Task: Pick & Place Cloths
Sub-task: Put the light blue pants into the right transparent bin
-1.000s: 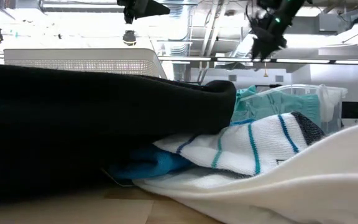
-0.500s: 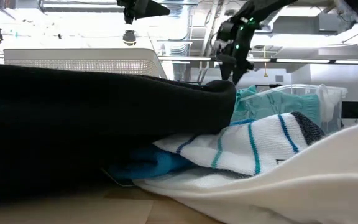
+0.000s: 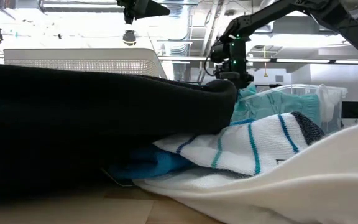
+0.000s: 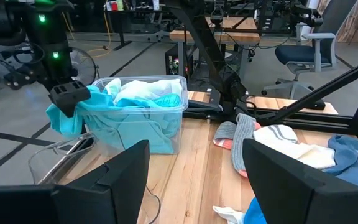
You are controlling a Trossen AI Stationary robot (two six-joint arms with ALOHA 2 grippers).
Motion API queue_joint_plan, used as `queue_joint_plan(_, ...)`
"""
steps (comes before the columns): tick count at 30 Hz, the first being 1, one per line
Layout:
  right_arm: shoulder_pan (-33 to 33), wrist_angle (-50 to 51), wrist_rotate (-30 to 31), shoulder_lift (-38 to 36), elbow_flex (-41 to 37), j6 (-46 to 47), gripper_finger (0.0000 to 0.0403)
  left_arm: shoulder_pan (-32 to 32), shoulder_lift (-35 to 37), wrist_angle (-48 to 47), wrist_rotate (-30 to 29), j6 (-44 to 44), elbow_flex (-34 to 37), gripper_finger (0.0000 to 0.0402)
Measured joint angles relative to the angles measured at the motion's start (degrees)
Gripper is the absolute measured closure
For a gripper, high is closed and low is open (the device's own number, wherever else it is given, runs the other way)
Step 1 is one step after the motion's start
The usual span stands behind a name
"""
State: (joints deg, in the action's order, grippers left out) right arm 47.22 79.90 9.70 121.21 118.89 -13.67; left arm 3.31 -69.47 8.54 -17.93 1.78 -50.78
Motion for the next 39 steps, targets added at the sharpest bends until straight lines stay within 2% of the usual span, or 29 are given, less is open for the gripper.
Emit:
queue_joint_plan(6,0.17,2.24,-0.57,-0.11,-0.02,-0.45,0.0367,0.00,0.00,0.00,0.00,0.13,0.00,0.0161)
queue_joint_plan(7,0.20,2.24,-0.57,-0.36,-0.02,-0.63,0.0383,0.00,0.00,0.00,0.00,0.13,0.00,0.0161)
queue_joint_plan(13,-0.33,1.65,-0.48,-5.46,1.18,0.25,0.0396,0.00,0.00,0.02,0.00,0.15,0.00,0.0161)
queue_joint_plan(19,-0.80,4.46,0.76,-13.87,1.18,7.63,0.0399,-0.01,0.00,0.02,0.00,0.22,0.00,0.0161)
queue_joint_plan(22,-1.58,5.33,2.92,-18.05,-1.41,12.14,0.0400,0.00,0.00,0.04,0.00,0.53,0.00,0.0161)
queue_joint_plan(26,-1.92,4.34,3.82,-22.95,-10.20,15.87,0.0401,0.00,0.00,0.02,0.00,0.61,0.00,0.0161)
queue_joint_plan(29,-1.85,1.26,3.72,-26.69,-20.57,19.59,0.0401,0.00,0.00,0.02,0.00,0.62,0.00,0.0161)
queue_joint_plan(34,-1.36,-11.58,-1.28,-32.30,-39.13,23.08,0.0402,0.00,0.00,0.02,0.00,0.61,0.00,0.0161)
queue_joint_plan(36,-0.54,-16.78,-3.24,-33.73,-44.63,20.94,0.0402,0.00,0.00,0.02,-0.02,0.61,0.00,0.0161)
queue_joint_plan(39,0.60,-21.02,-4.83,-35.01,-50.13,10.01,0.0402,0.00,0.00,0.01,-0.02,0.61,0.00,0.0161)
